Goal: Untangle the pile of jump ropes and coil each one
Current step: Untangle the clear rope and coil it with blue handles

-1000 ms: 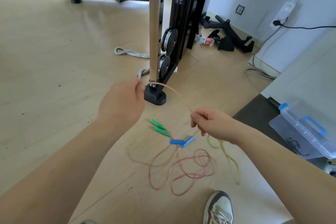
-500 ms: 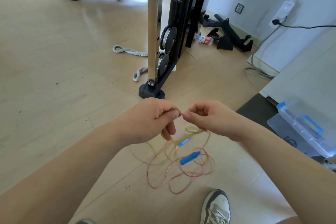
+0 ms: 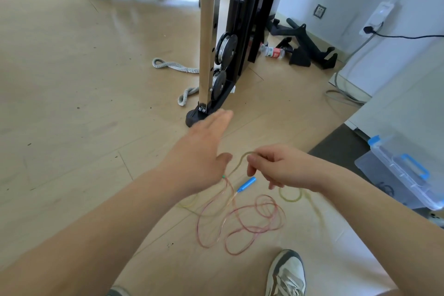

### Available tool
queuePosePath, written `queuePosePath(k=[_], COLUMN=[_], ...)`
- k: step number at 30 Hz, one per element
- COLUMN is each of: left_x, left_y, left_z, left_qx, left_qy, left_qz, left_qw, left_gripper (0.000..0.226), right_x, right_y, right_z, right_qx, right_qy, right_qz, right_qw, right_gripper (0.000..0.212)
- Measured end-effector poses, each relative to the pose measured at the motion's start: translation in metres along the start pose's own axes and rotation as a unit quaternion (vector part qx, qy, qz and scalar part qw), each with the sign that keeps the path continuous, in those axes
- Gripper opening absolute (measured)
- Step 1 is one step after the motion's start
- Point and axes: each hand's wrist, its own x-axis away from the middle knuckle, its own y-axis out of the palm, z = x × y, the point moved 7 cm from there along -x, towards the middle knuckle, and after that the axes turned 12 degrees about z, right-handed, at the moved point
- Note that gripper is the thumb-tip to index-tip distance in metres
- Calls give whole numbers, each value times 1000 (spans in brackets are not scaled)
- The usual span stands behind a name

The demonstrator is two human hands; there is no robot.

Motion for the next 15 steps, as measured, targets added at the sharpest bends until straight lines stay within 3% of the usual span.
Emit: queuePosePath(k=[1,4,7,10,13,15], left_x=[1,5,-1,-10,-12,-12], left_y=[7,21,12,-20,-59,-77], left_z=[7,14,10,4,-15,-27], left_qx=[25,17,35,110,220,223], left_qy=[23,59,51,7,-108,-142], left_qz=[-20,-69,-32,123,296,351], left_qw=[999,996,998,986,923,898], left_gripper=[64,16,14,16,22,25], right_x=[2,2,-2,-2,-3,-4], right_y=[0,-5,-11,-9,-3,2], right_z=[-11,-27,-19,-7,10,25], right_qx=[-4,-53,-100,-130,-66,-48], right_qy=[-27,-73,-56,-25,1,37], right_qz=[-1,29,44,19,-6,-14], right_qw=[1000,996,992,991,998,998], right_gripper=[35,28,29,36,40,44])
